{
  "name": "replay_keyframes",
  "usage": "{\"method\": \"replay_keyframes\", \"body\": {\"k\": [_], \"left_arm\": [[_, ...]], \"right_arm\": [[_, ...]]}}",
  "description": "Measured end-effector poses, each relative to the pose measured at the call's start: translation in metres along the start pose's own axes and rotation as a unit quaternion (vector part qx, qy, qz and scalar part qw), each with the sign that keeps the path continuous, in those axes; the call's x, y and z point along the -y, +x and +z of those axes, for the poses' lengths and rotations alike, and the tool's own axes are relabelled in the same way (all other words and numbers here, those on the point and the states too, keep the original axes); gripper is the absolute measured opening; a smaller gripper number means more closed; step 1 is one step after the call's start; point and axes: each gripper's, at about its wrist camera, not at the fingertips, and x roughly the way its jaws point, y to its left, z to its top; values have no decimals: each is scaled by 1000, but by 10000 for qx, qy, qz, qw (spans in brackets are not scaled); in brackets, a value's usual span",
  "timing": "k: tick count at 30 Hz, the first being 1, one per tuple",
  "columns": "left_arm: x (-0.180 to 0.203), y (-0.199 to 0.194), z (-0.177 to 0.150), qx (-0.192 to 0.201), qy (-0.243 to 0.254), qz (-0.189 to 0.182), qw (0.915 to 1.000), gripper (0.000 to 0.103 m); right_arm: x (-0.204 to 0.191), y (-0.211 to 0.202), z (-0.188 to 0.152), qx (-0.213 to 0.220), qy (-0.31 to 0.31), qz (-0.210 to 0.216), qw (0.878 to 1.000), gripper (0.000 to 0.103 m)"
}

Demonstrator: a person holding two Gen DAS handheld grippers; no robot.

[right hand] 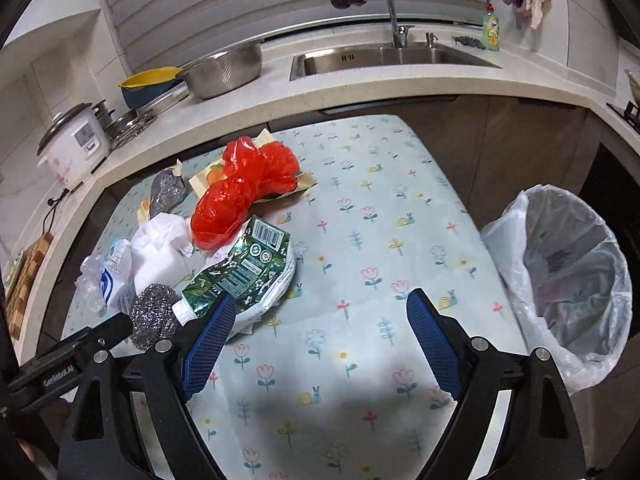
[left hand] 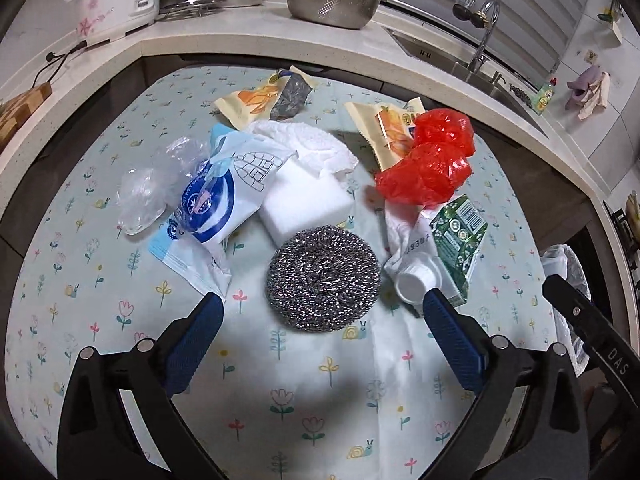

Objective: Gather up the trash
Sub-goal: 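Move both grippers back over the remaining trash on the table, then grasp the steel scrubber with the left gripper while the right gripper grasps the green carton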

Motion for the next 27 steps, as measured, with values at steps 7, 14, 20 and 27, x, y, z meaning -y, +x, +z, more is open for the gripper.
{"method": "replay_keyframes", "body": {"k": [7,14,20,27], "left_arm": [[-2,30,3,-254,118,-186,9994,96],[5,58,11,-324,254,-199,9990,96],[-2,60,13,-328,131,-466,9983,73],[-11,43,4,-234,32,-666,9975,71]], "right_arm": [[-13,42,14,-329,307,202,9988,84],[-9,55,22,-360,398,143,9985,84],[-13,64,23,-428,329,173,9984,84],[-22,79,23,-466,274,221,9983,84]]}}
